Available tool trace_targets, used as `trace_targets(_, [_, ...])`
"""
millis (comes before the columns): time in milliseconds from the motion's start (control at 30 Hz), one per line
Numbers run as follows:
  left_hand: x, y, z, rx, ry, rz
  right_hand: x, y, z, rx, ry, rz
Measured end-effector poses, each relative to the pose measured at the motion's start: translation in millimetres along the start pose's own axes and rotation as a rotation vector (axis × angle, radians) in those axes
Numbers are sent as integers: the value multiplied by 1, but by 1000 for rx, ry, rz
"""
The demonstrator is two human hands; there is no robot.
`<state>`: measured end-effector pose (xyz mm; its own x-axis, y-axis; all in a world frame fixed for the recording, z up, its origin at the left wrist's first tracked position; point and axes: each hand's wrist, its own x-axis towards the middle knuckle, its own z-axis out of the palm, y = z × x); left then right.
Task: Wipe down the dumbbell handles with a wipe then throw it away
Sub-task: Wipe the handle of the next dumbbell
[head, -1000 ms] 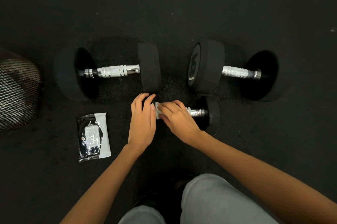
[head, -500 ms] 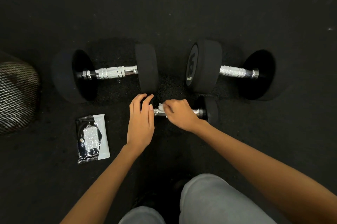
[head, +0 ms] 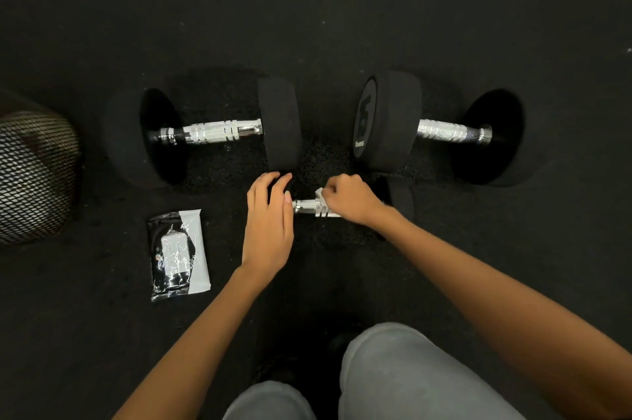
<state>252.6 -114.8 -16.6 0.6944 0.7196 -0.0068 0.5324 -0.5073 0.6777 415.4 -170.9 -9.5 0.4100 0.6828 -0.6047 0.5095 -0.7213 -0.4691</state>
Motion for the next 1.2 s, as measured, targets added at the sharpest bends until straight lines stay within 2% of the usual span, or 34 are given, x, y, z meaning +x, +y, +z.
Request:
trace_targets(67, [0, 0, 1, 5, 2, 7, 14, -11, -7, 32, -206, 95])
trace_targets(233, [0, 0, 1, 21, -1, 8, 28, -19, -12, 108, -589, 208])
trace_targets(333, [0, 0, -1, 17, -8, 13, 27, -24, -21, 76, -676, 235])
trace_targets(433, [1, 0, -1, 17, -6, 17, 24, -28, -23, 84, -667, 218])
trace_targets(500, [1, 0, -1, 15, -5, 14, 20, -31, -20, 94, -595, 152])
trace_targets(567, [1, 0, -1, 15, -5, 12, 15, -32, -12, -41, -430, 36])
trace_targets(633, [1, 0, -1, 21, -11, 15, 7, -26, 0, -174, -242, -108])
trace_targets(733, [-1, 0, -1, 24, -15, 19, -15, -6, 17, -148, 20, -377])
trace_targets(867, [-3, 1, 0, 6, -3, 7, -39, 29, 31, -299, 276, -642])
trace_targets(1033, [0, 1, 0, 18, 3, 11, -51, 54, 22, -312, 489, -611])
trace_targets(1200, [0, 1, 2, 19, 10, 6, -49, 40, 28, -175, 481, -545])
